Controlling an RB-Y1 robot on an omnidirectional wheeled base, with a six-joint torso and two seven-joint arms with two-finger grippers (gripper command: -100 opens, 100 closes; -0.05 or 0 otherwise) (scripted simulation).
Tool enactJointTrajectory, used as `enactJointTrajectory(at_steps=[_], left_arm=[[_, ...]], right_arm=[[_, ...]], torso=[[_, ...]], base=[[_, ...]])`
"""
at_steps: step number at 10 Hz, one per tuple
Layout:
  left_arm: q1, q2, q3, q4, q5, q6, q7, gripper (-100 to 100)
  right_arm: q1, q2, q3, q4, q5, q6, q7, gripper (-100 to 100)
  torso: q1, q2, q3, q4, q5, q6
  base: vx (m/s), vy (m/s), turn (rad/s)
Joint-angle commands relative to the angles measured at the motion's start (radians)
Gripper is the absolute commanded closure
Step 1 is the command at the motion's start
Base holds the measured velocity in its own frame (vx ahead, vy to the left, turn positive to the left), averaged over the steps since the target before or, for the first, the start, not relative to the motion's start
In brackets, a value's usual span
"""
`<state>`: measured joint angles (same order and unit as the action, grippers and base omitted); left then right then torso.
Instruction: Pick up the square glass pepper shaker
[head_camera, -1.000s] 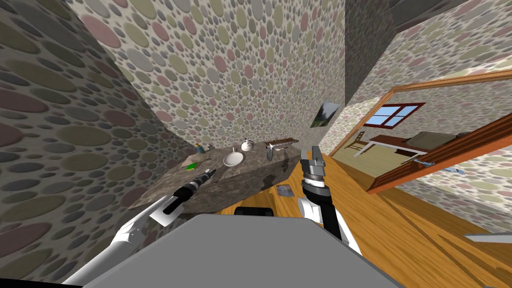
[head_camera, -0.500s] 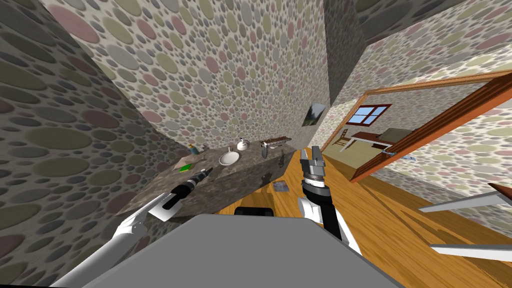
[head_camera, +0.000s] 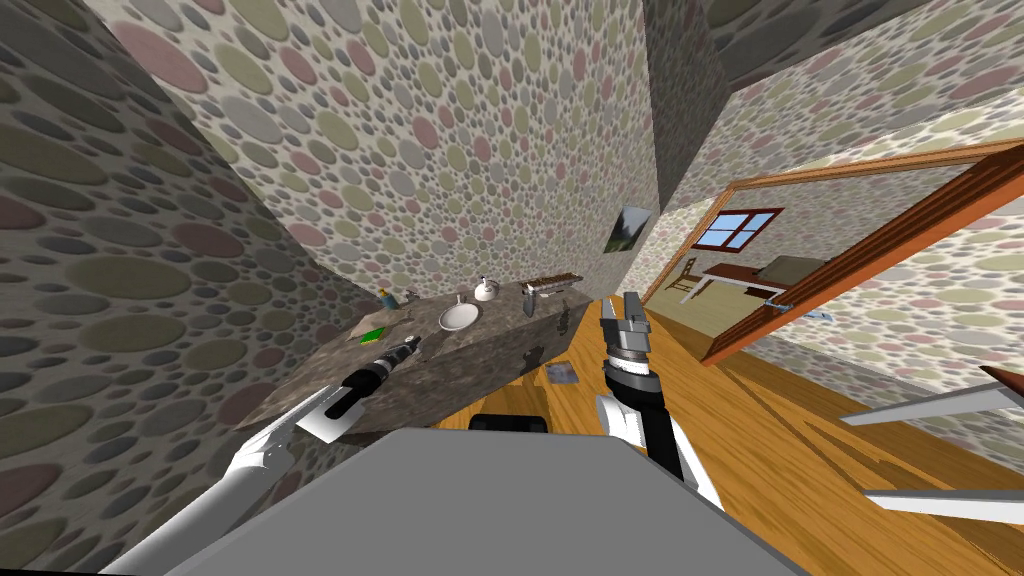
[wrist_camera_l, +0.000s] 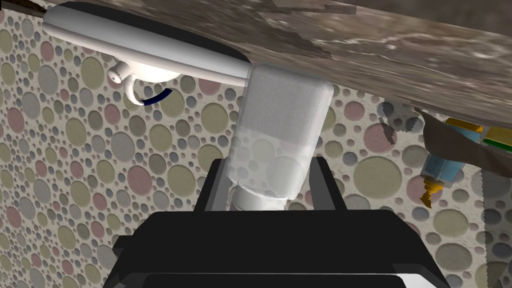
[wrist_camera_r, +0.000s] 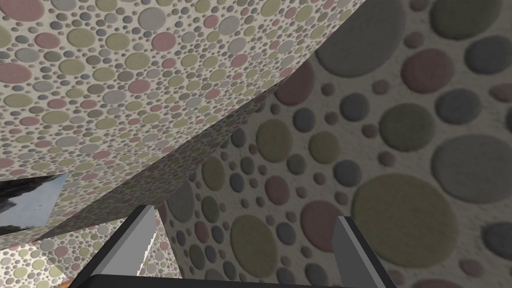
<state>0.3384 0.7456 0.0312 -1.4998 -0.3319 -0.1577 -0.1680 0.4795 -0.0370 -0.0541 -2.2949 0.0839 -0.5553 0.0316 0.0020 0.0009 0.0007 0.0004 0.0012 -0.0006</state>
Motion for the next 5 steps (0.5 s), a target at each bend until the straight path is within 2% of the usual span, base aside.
enactJointTrajectory(at_steps=[1, 2, 3, 4, 5], left_arm=[[0.0, 0.0, 0.0, 0.0, 0.0, 0.0, 0.0, 0], [0.026, -0.005, -0.011, -0.044, -0.006, 0.004, -0.003, 100], [0.039, -0.006, -0.019, -0.068, -0.011, 0.005, -0.007, 100], [0.039, -0.006, -0.019, -0.068, -0.011, 0.005, -0.007, 100], [0.053, -0.007, -0.027, -0.092, -0.015, 0.006, -0.01, 100]], right_arm=[[0.0, 0.0, 0.0, 0.0, 0.0, 0.0, 0.0, 0], [0.0, 0.0, 0.0, 0.0, 0.0, 0.0, 0.0, 0], [0.0, 0.0, 0.0, 0.0, 0.0, 0.0, 0.0, 0], [0.0, 0.0, 0.0, 0.0, 0.0, 0.0, 0.0, 0], [0.0, 0.0, 0.0, 0.0, 0.0, 0.0, 0.0, 0]], torso=[[0.0, 0.0, 0.0, 0.0, 0.0, 0.0], [0.0, 0.0, 0.0, 0.0, 0.0, 0.0], [0.002, -0.002, -0.001, -0.001, 0.0, -0.002], [0.003, -0.004, -0.002, -0.001, 0.0, -0.001], [0.002, -0.005, -0.003, -0.001, 0.001, 0.0]], base=[[0.0, 0.0, 0.0], [0.054, 0.026, 0.236], [0.094, 0.039, 0.242], [0.073, 0.027, 0.067], [0.047, 0.023, 0.089]])
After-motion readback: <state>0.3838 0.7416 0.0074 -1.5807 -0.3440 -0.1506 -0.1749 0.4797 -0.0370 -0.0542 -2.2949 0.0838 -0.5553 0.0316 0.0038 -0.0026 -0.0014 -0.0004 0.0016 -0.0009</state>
